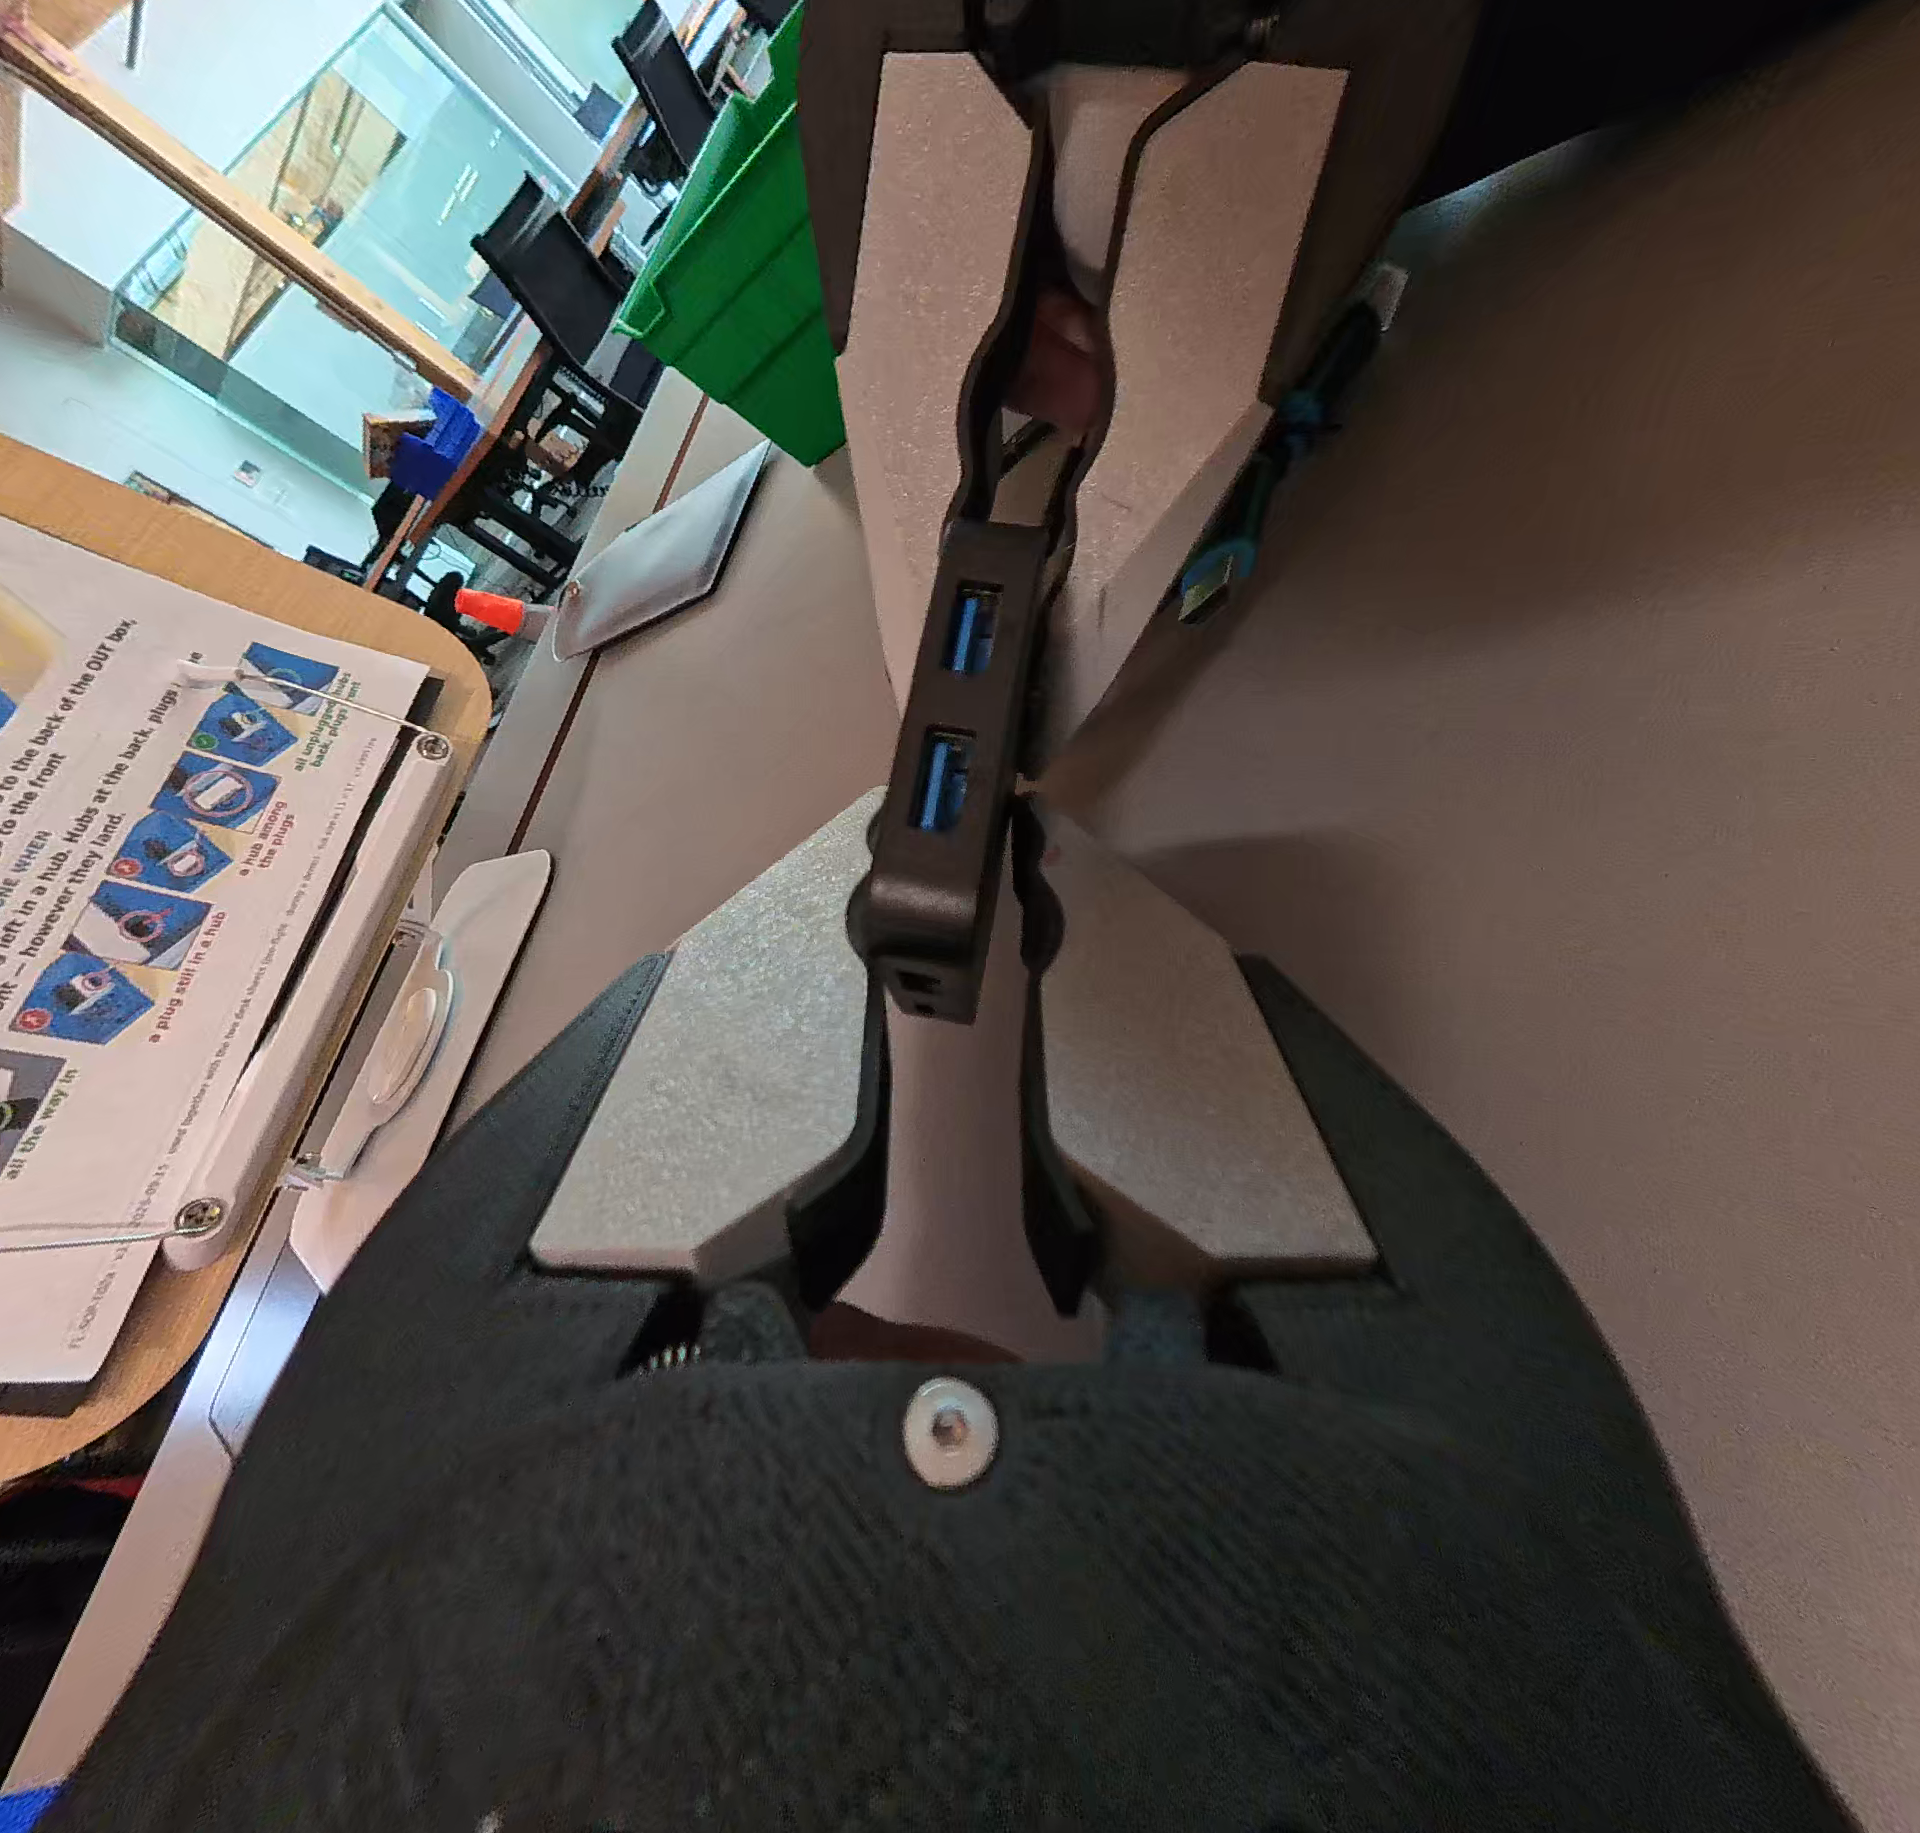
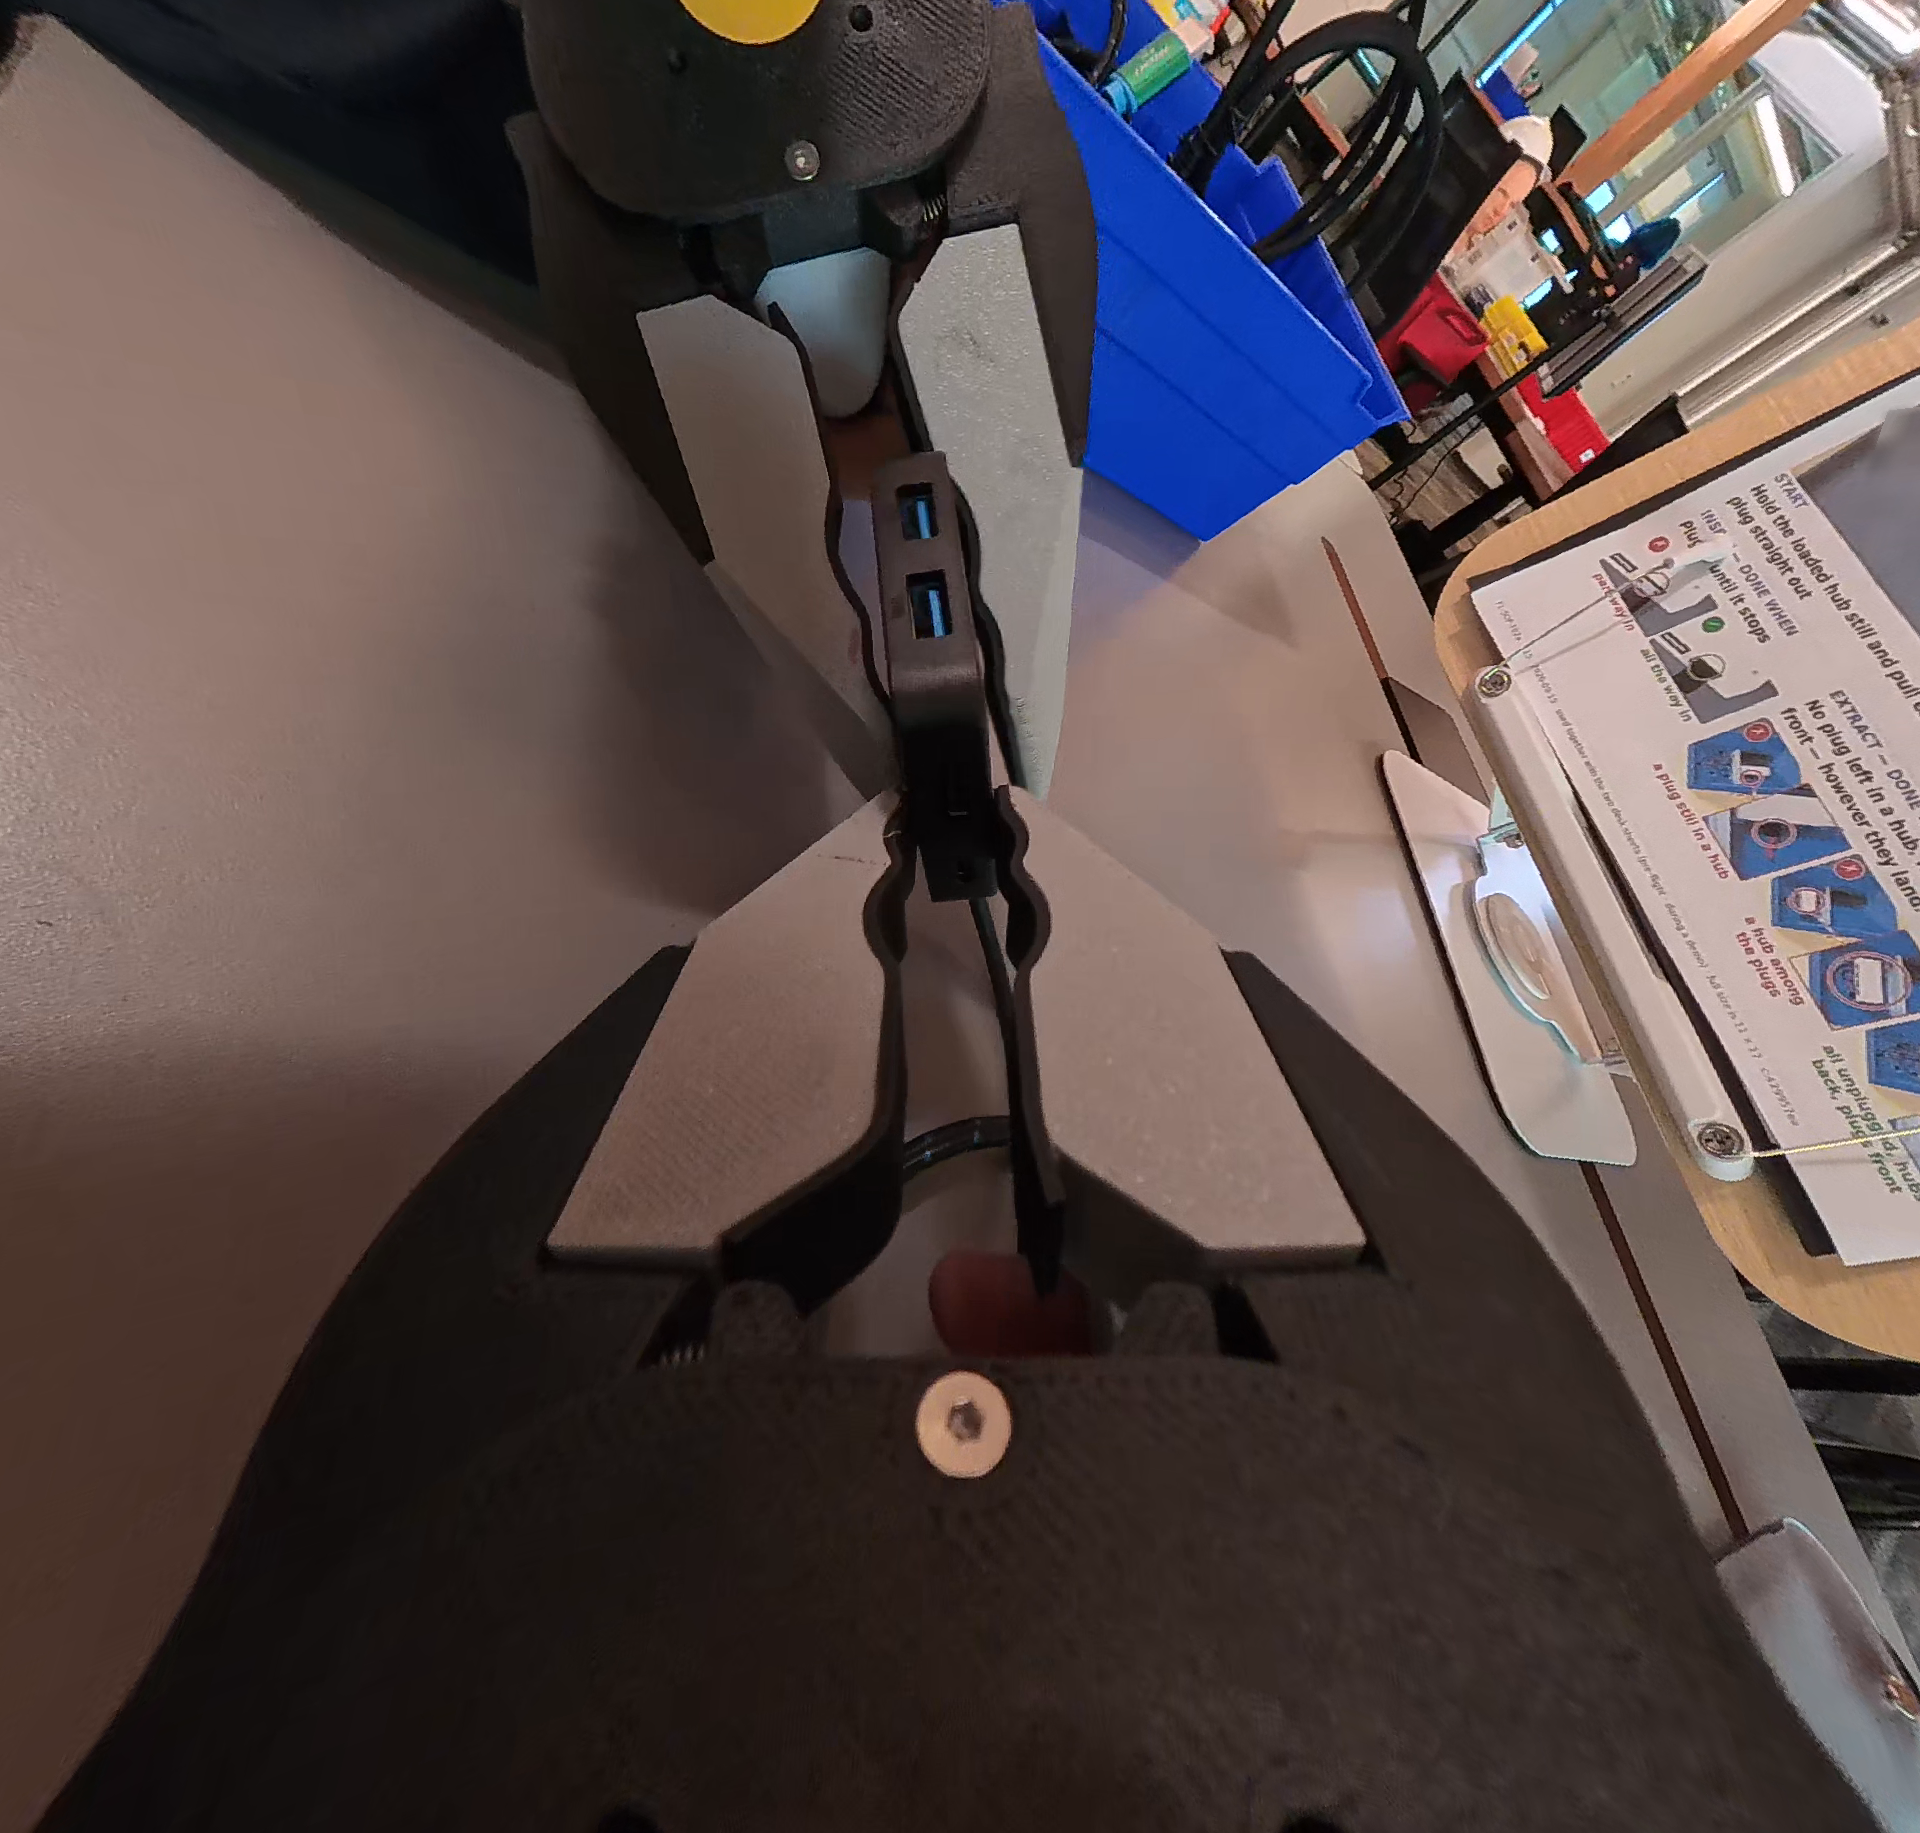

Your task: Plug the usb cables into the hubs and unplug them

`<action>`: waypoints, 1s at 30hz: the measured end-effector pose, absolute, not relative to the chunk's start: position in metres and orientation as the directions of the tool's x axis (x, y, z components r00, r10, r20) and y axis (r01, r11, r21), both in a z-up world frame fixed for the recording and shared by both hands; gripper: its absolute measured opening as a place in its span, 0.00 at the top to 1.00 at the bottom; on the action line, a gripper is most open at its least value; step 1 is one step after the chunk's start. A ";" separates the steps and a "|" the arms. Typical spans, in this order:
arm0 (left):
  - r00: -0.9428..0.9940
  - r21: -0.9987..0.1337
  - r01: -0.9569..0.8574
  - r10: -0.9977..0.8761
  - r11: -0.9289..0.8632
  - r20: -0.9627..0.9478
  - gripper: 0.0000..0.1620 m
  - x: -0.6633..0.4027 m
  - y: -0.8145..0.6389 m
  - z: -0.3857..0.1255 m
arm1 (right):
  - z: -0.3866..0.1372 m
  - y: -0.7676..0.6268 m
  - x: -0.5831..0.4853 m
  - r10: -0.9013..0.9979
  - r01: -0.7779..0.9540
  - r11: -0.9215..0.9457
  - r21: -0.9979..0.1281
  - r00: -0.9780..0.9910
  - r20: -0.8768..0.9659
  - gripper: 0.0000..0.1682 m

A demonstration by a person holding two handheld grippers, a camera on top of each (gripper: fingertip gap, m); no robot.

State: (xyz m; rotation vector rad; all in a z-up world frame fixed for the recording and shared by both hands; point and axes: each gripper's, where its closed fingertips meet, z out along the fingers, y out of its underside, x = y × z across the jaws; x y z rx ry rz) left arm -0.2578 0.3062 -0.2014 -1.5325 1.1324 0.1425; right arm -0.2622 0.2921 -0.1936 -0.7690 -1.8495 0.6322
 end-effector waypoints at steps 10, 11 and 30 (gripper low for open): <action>0.490 -0.668 -0.734 -0.581 0.127 -0.649 0.92 -0.254 0.306 -0.211 | -0.198 0.289 -0.263 0.730 0.231 0.679 -0.697 -0.320 0.604 0.93; 0.494 -0.671 -0.731 -0.584 0.122 -0.644 0.92 -0.255 0.307 -0.211 | -0.197 0.289 -0.263 0.733 0.232 0.675 -0.700 -0.318 0.601 0.93; 0.528 -0.700 -0.707 -0.581 0.103 -0.620 0.92 -0.268 0.312 -0.208 | -0.202 0.314 -0.201 0.873 0.454 0.487 -0.746 -0.239 0.425 0.88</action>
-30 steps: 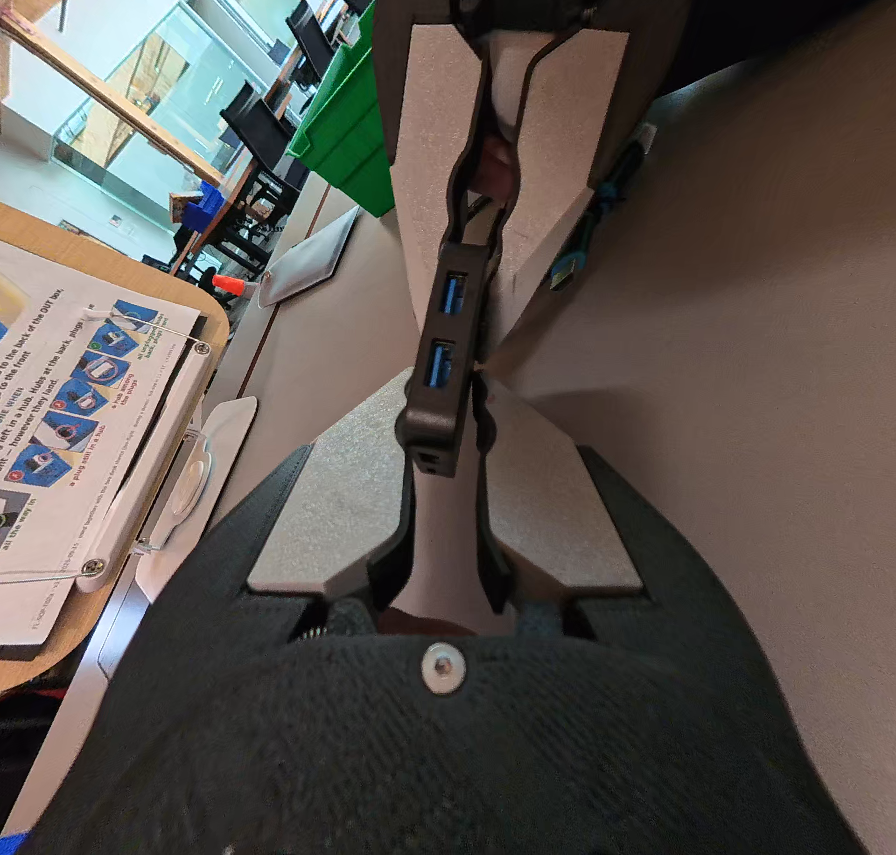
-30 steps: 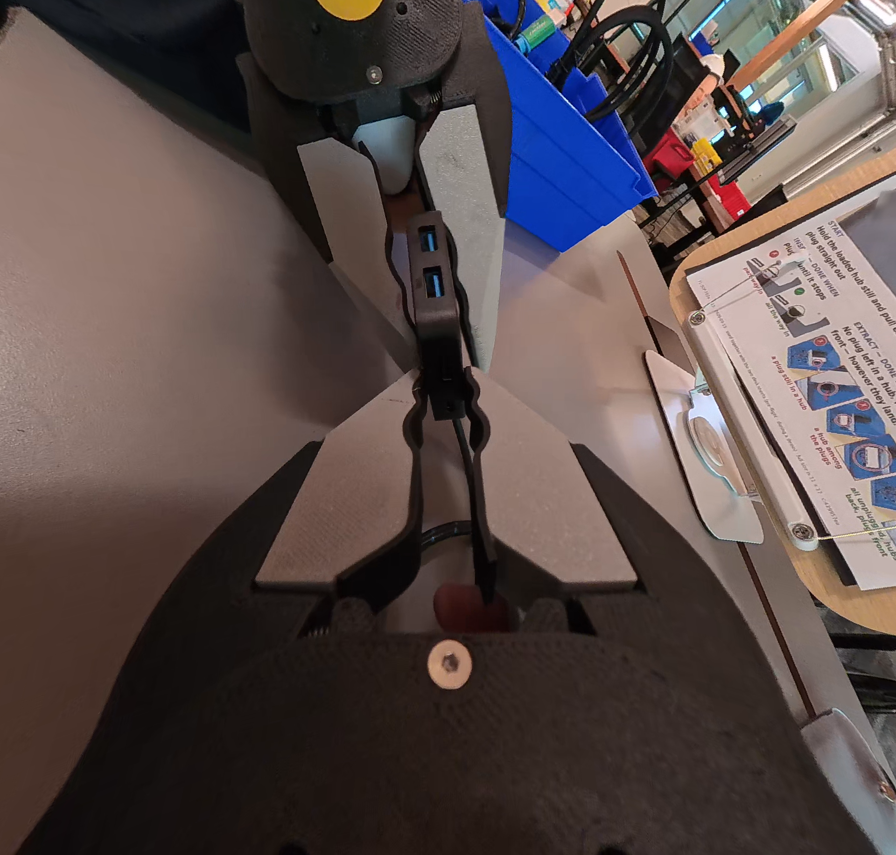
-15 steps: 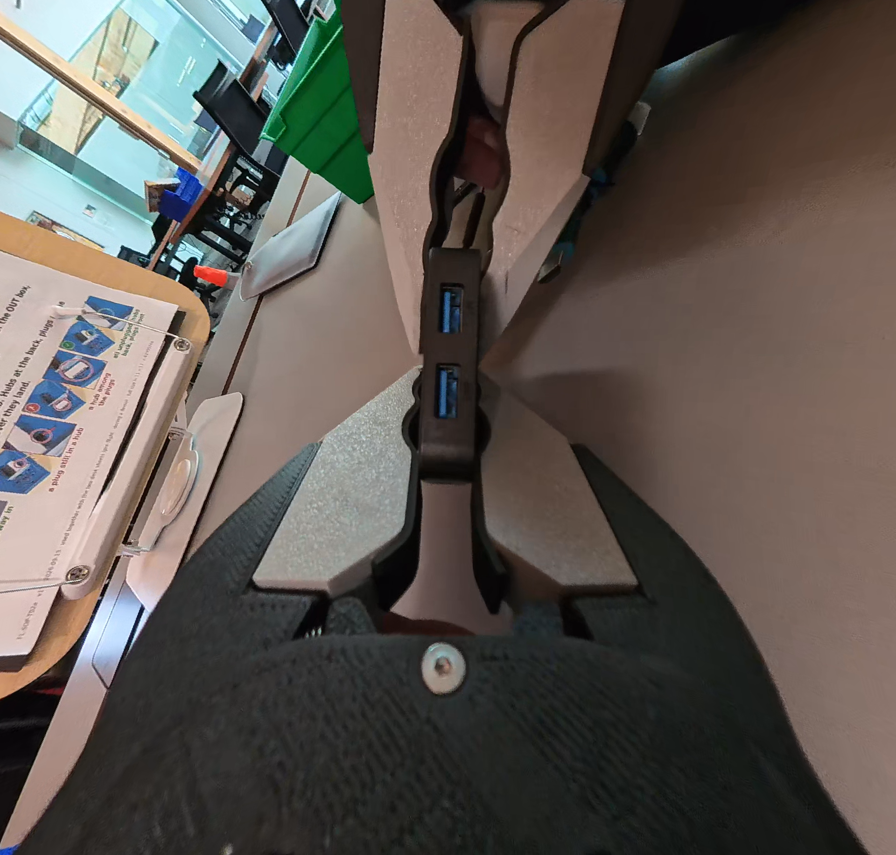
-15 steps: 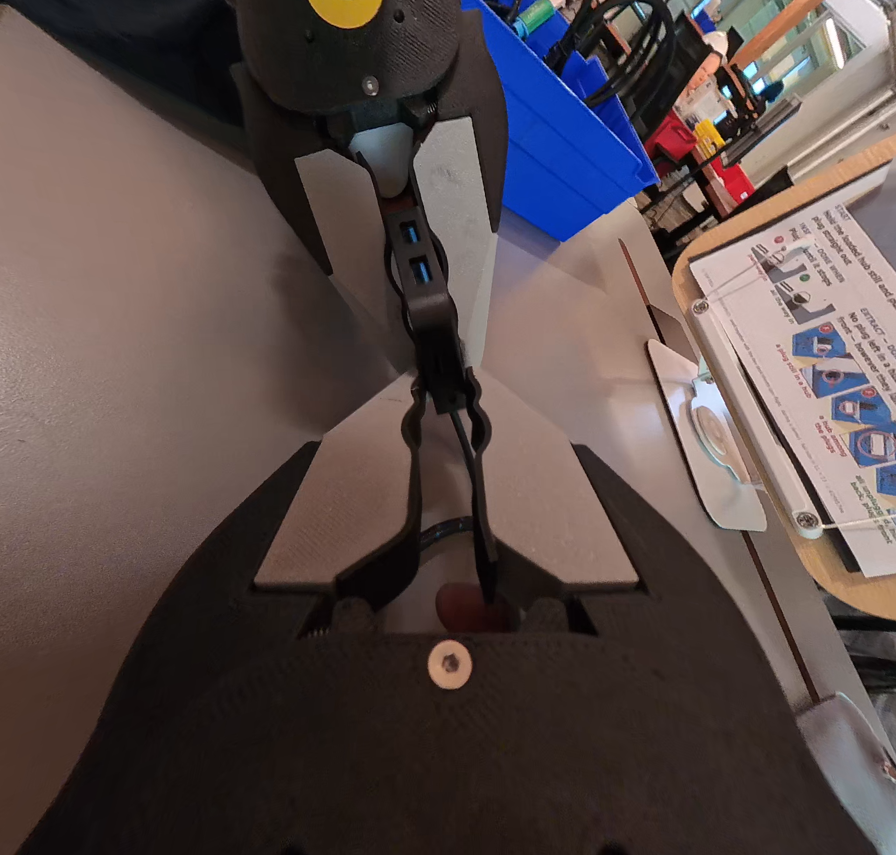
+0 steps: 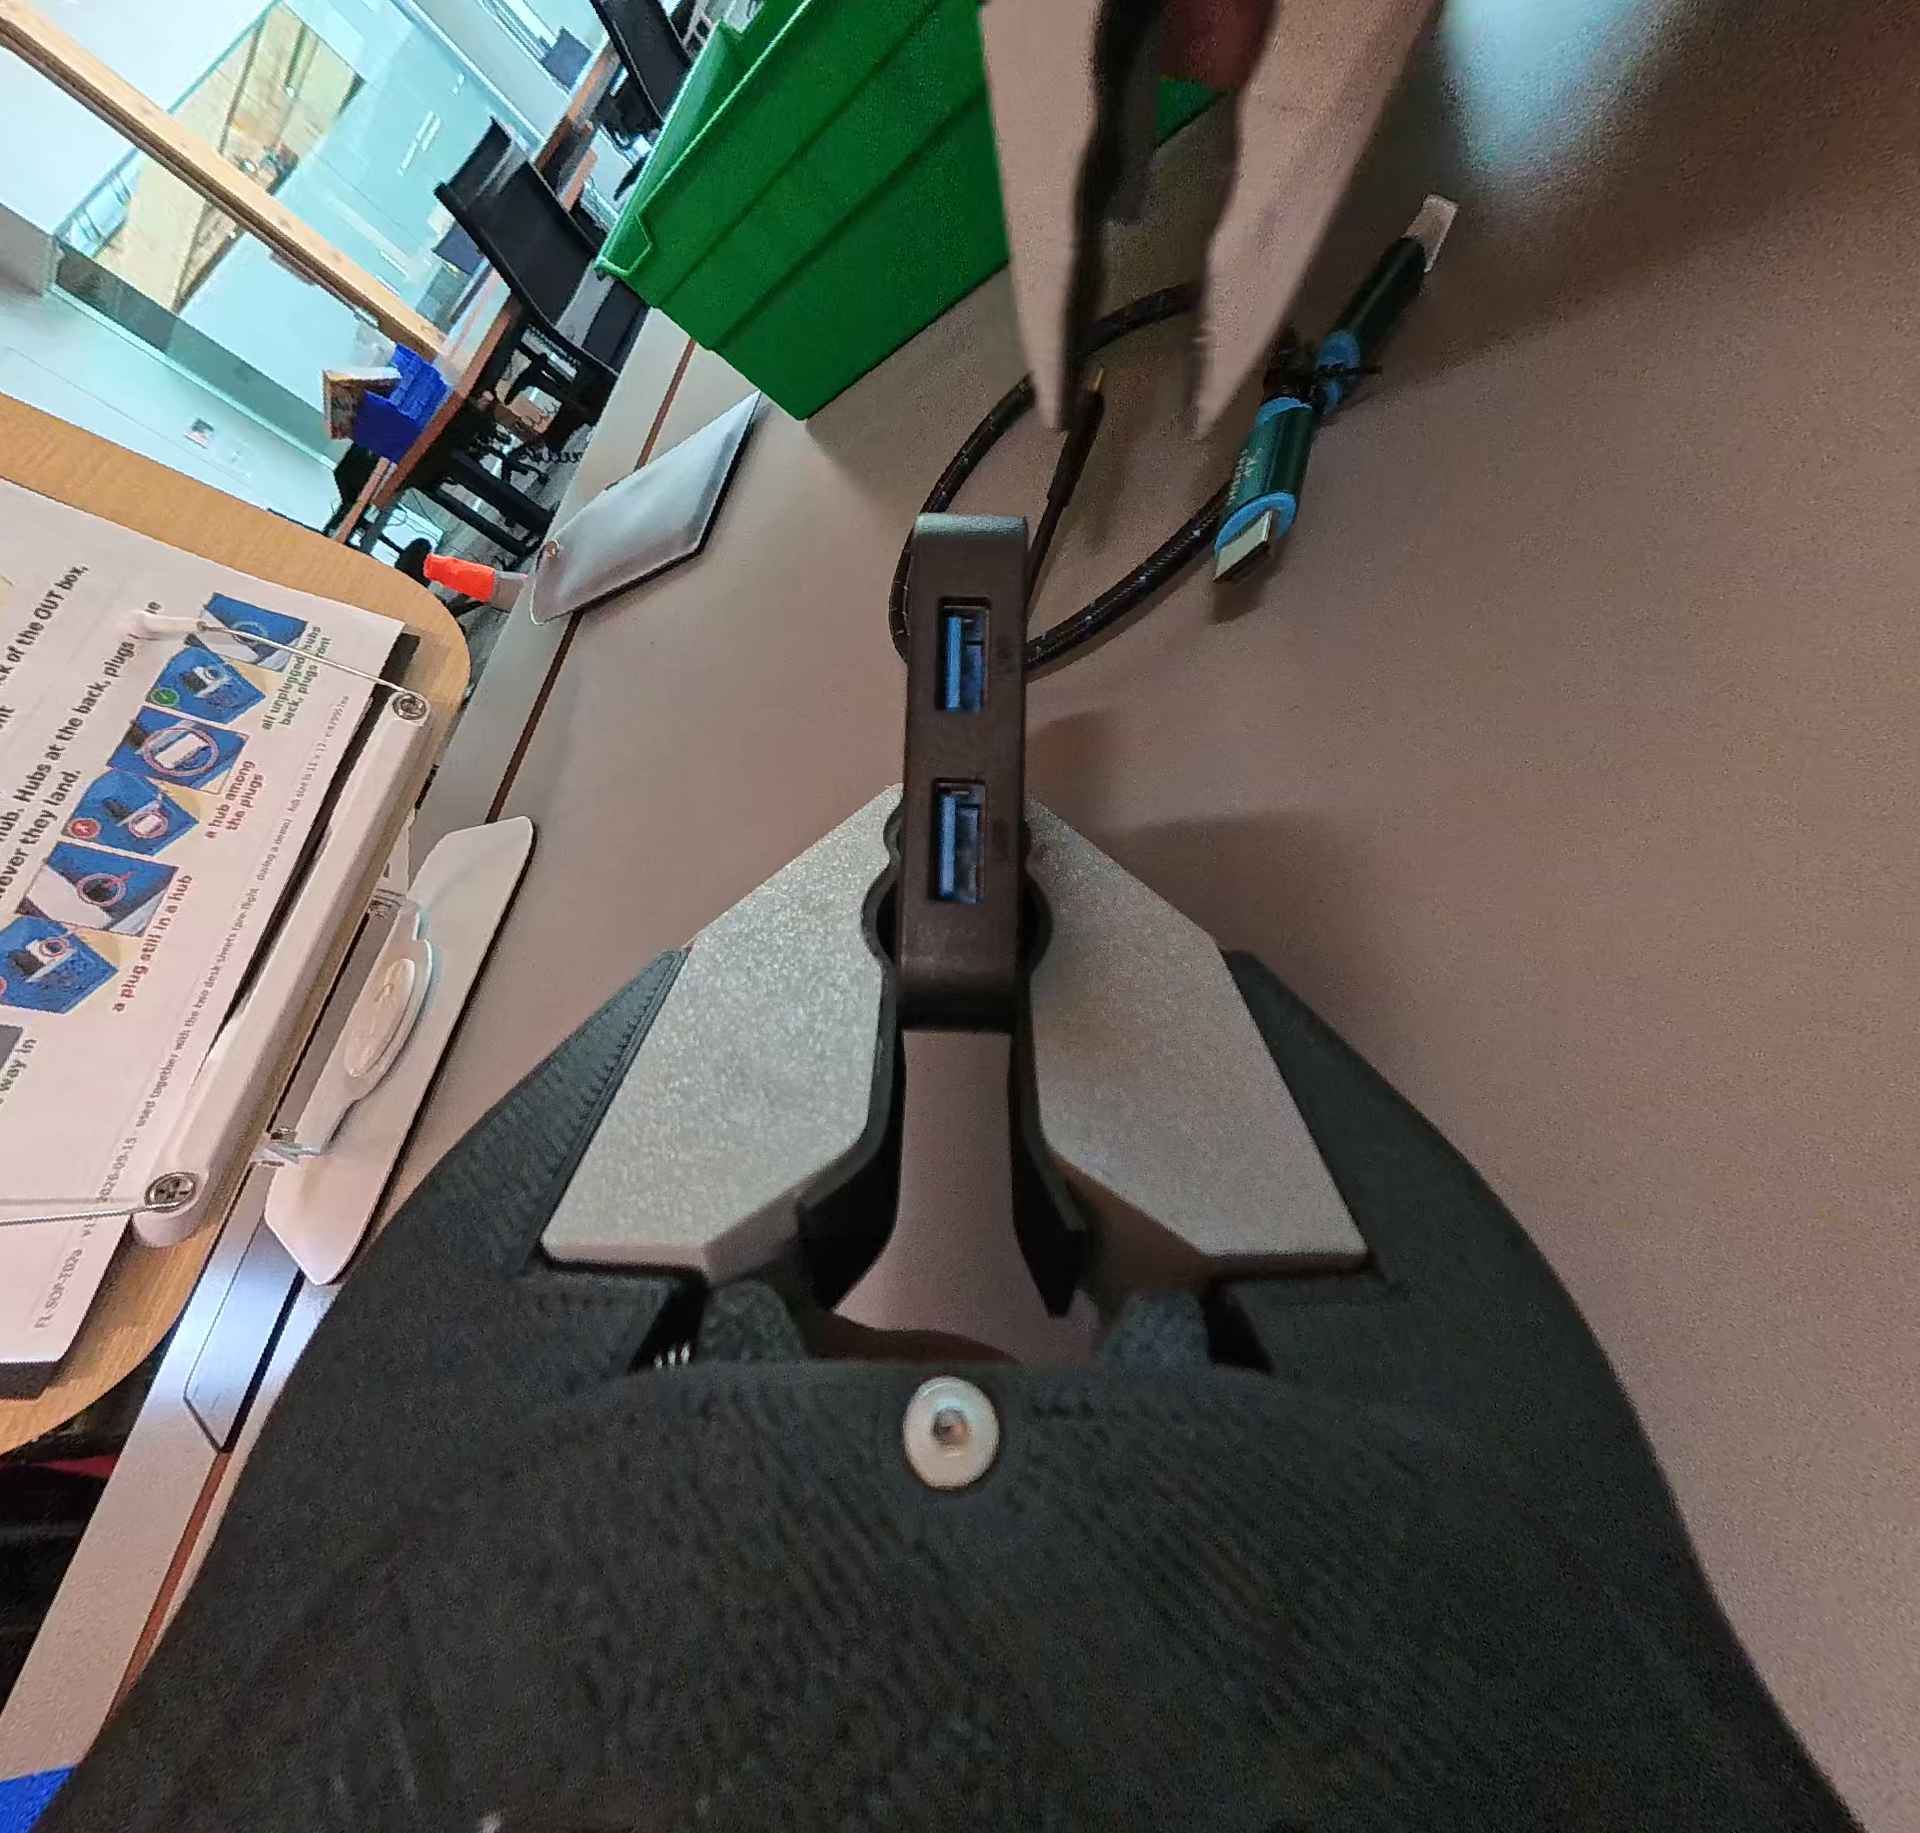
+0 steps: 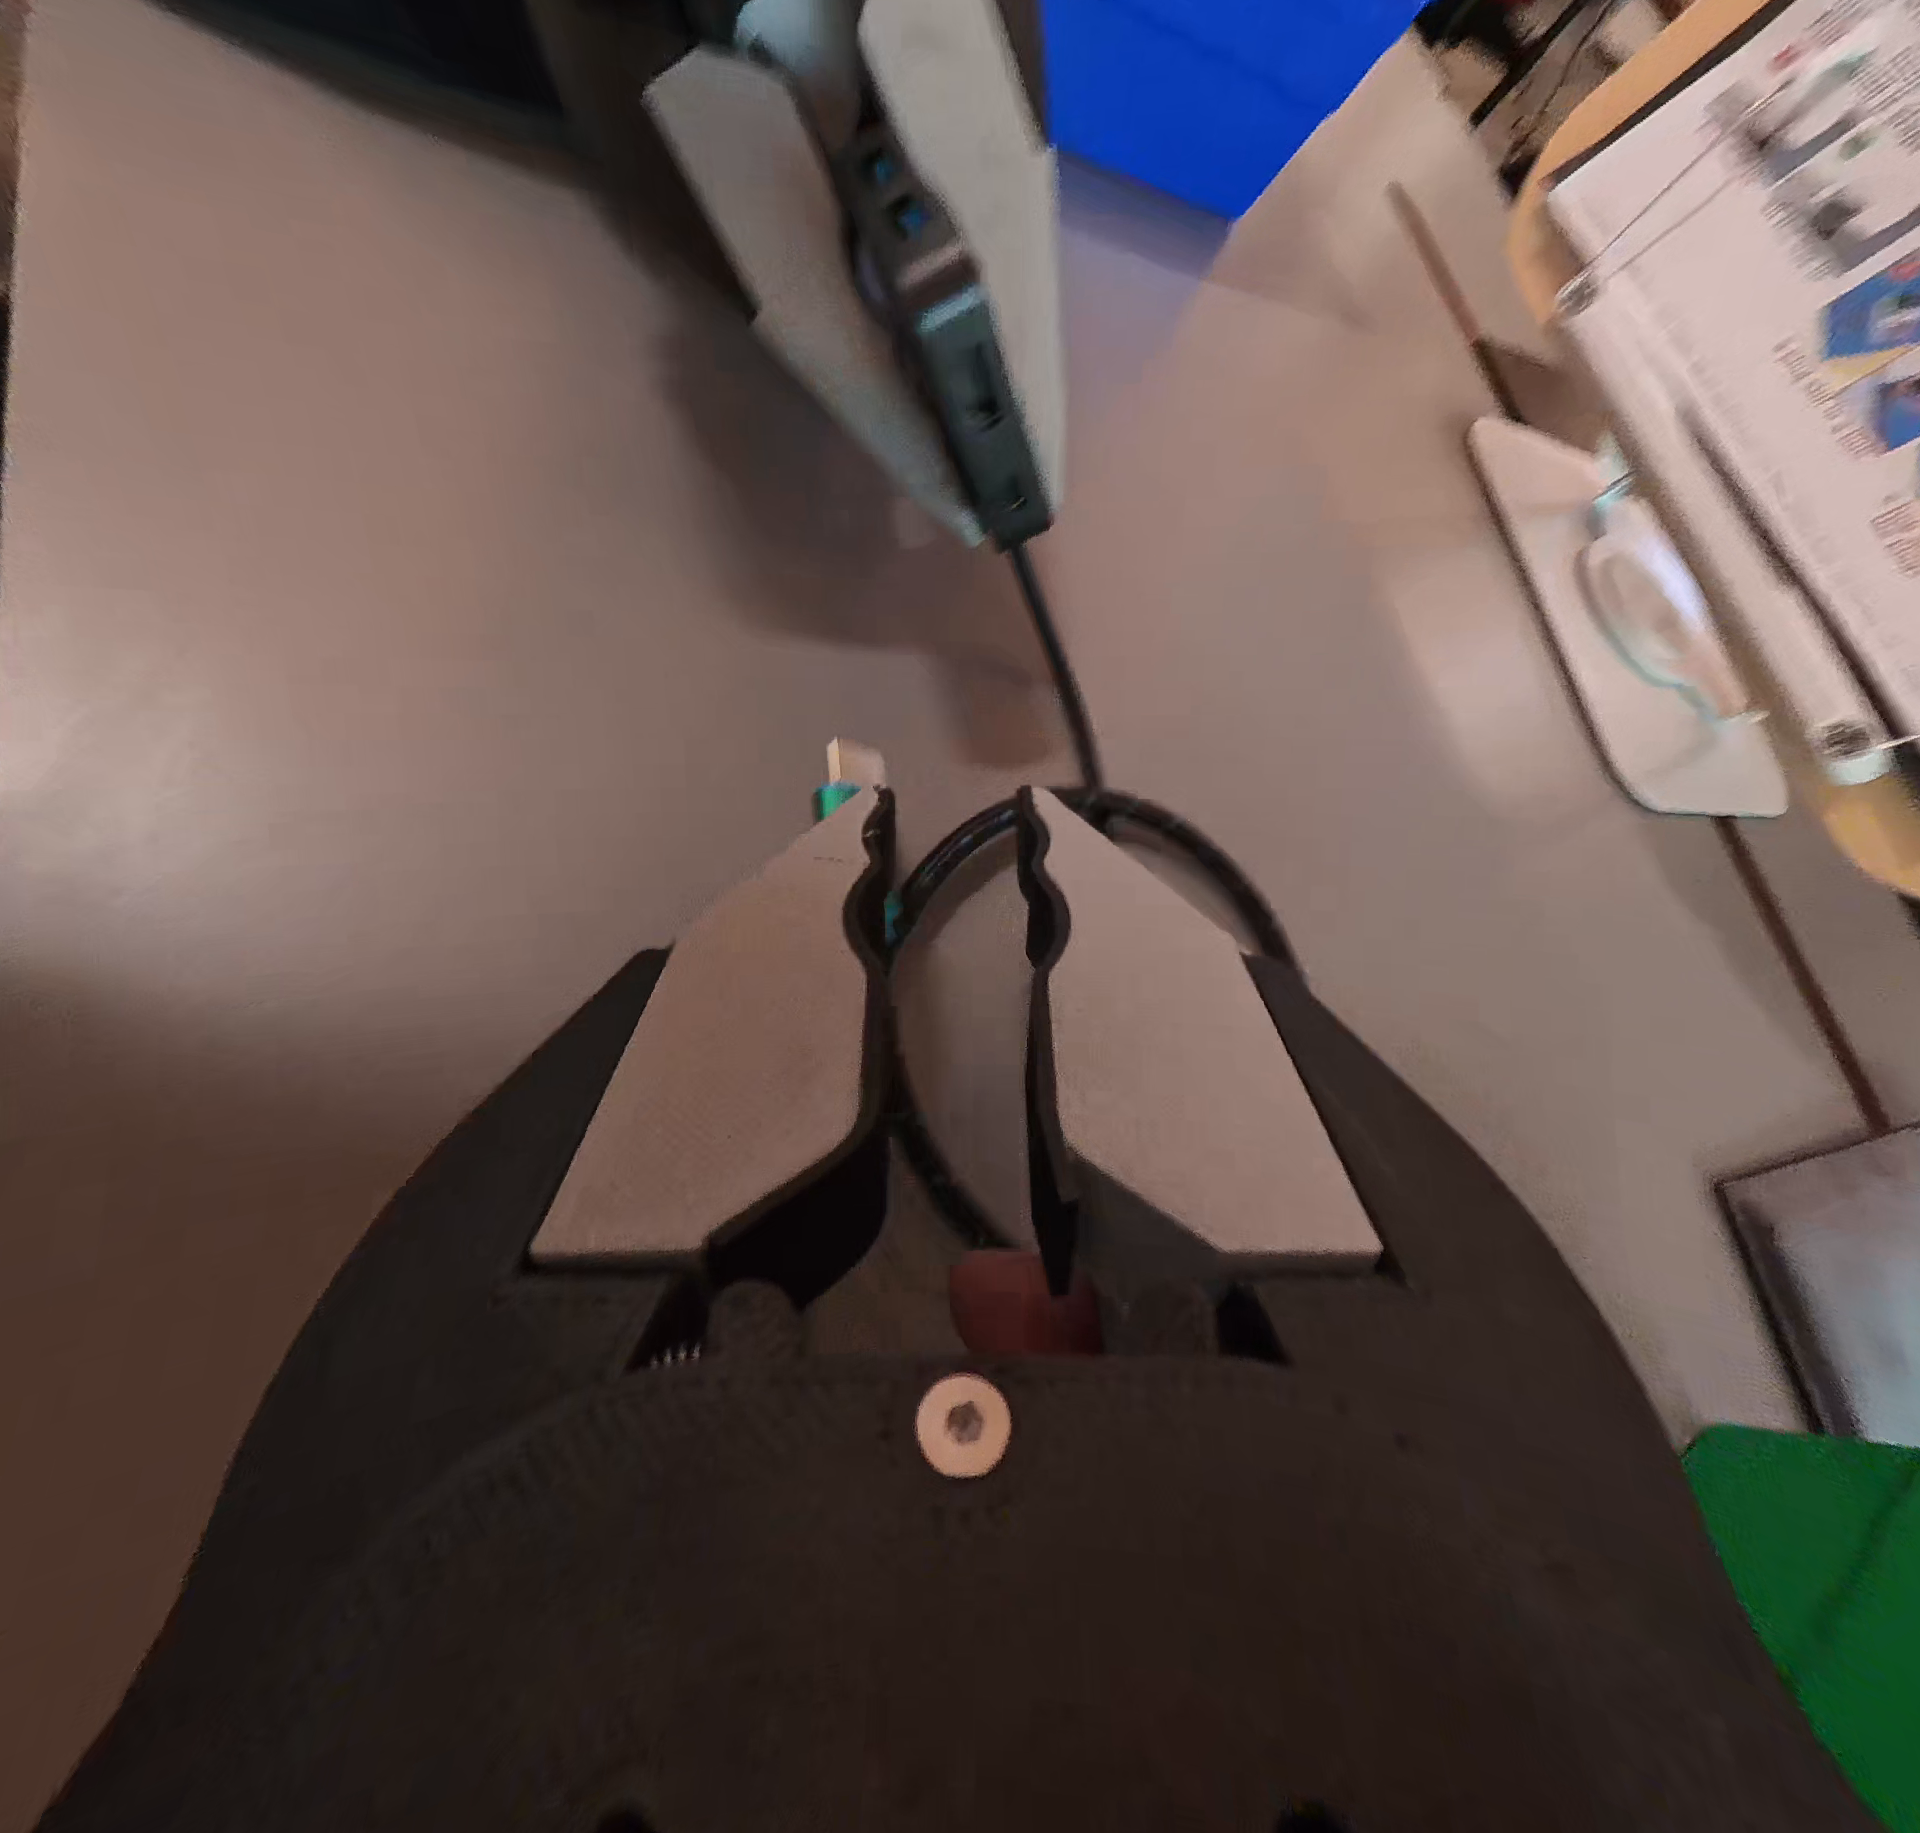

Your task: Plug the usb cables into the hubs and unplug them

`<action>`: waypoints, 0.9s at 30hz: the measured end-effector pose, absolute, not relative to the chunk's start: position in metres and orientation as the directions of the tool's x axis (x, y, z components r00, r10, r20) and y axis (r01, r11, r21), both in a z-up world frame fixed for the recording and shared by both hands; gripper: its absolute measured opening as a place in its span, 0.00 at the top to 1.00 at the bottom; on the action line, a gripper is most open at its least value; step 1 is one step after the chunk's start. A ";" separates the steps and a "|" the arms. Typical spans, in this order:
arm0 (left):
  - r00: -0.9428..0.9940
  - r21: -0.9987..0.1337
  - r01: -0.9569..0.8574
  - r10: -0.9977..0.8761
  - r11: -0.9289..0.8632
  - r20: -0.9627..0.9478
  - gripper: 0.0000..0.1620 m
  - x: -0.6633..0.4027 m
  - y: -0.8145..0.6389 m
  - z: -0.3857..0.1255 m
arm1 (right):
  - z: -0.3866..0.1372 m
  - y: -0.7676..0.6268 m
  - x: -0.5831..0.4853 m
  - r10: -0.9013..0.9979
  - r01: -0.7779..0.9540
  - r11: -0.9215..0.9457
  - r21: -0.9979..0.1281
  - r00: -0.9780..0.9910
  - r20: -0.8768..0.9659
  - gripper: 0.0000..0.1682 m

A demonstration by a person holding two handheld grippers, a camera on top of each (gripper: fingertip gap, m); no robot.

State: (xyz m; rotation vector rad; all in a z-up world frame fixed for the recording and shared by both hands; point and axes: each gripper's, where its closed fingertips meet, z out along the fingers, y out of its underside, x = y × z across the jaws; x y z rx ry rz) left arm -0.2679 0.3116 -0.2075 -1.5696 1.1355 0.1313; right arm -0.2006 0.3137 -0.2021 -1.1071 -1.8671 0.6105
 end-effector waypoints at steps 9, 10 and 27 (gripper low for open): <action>0.508 -0.679 -0.724 -0.569 0.124 -0.646 0.92 -0.267 0.312 -0.209 | -0.232 0.306 -0.177 0.839 0.591 0.542 -0.598 -0.332 0.432 0.85; 0.510 -0.680 -0.722 -0.569 0.123 -0.645 0.92 -0.267 0.312 -0.208 | -0.231 0.302 -0.178 0.837 0.585 0.546 -0.600 -0.339 0.430 0.85; 0.478 -0.655 -0.743 -0.576 0.138 -0.663 0.92 -0.263 0.310 -0.213 | -0.210 0.310 -0.203 0.795 0.566 0.590 -0.576 -0.282 0.537 0.94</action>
